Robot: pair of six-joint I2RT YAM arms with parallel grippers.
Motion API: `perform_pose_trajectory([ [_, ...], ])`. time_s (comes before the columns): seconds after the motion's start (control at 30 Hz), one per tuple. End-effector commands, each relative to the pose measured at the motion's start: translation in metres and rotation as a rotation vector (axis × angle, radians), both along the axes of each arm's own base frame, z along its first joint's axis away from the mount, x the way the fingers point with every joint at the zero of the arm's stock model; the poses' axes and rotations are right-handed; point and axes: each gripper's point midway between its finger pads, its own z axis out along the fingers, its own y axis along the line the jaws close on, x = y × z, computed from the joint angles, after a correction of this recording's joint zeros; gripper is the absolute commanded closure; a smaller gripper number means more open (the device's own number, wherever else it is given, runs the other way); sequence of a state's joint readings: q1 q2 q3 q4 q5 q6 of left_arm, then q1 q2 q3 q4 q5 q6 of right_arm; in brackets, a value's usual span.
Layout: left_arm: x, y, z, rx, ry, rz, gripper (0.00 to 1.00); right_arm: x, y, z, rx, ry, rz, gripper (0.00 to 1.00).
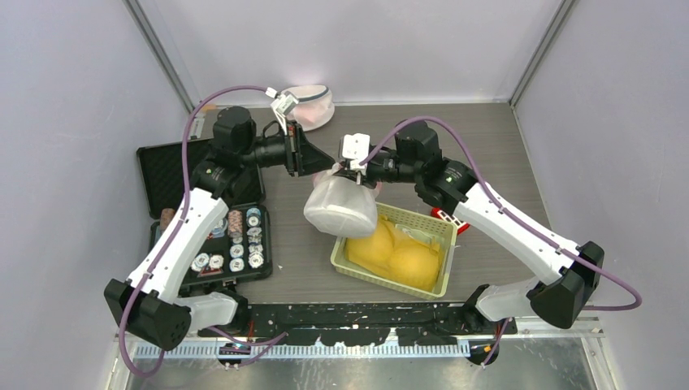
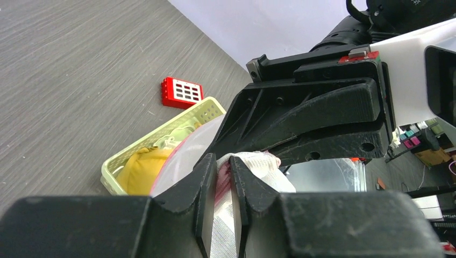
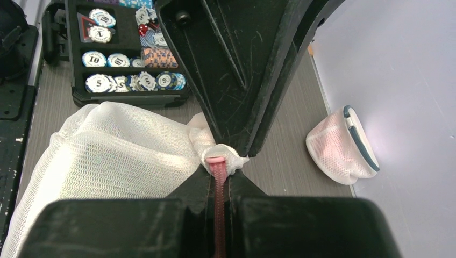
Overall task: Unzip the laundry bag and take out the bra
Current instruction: Unzip the laundry bag at the center of the board.
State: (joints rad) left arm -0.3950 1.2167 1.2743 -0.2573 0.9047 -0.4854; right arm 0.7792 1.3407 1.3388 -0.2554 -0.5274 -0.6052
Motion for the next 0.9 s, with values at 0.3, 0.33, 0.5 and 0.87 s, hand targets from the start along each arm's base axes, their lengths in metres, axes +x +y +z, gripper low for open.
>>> perform_pose_trajectory([
  [0.3, -0.037, 0.049, 0.055, -0.099, -0.252, -0.173, 0.62, -0.005, 0.008, 0.027, 0.112, -0.069, 0.078, 0.99],
  [0.33, -0.04, 0.052, 0.055, -0.066, -0.31, -0.174, 0.58, -0.009, 0.007, 0.028, 0.114, -0.07, 0.093, 0.99],
  [0.5, -0.045, 0.058, 0.04, 0.038, -0.515, -0.196, 0.47, -0.018, 0.008, 0.03, 0.116, -0.056, 0.137, 1.0],
  [0.87, -0.037, 0.042, 0.022, 0.148, -0.714, -0.195, 0.46, -0.031, 0.014, 0.043, 0.155, -0.02, 0.214, 0.99],
])
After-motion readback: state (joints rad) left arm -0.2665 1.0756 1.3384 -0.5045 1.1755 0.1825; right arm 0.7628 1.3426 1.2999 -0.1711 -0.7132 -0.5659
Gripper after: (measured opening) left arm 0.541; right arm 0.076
